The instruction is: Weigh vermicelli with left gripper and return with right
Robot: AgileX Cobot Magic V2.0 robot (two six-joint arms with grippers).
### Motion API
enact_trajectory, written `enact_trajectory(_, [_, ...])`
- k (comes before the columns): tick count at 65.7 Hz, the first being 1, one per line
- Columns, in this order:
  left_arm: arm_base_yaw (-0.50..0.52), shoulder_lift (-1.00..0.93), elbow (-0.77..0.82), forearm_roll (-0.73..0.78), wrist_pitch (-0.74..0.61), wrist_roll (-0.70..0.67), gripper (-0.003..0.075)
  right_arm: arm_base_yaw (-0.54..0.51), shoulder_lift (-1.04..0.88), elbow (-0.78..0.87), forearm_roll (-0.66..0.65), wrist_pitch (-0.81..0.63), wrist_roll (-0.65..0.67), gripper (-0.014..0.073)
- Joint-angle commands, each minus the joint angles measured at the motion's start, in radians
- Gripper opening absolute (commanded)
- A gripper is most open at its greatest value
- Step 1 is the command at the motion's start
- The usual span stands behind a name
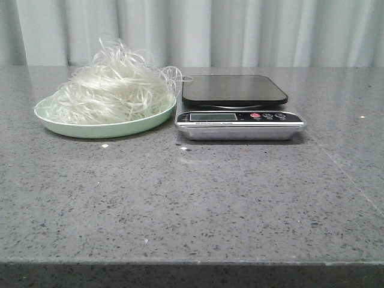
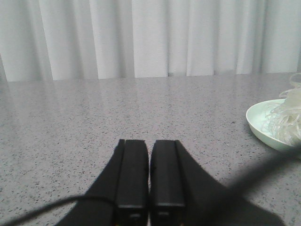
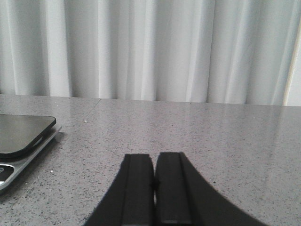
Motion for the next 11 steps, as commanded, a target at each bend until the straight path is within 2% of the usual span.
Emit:
enact_trajectory(1, [0.001,-0.020,0.006,0.000,-0.077,-0.002,0.0127,-0.005,-0.017,-0.007,-0.012,-0.087,0.001,0.0167])
enact_trajectory(11, [0.001,-0.020,0.006,0.000,-0.077,-0.002,0.0127,-0.005,-0.017,-0.007,-0.012,-0.087,0.001,0.0167])
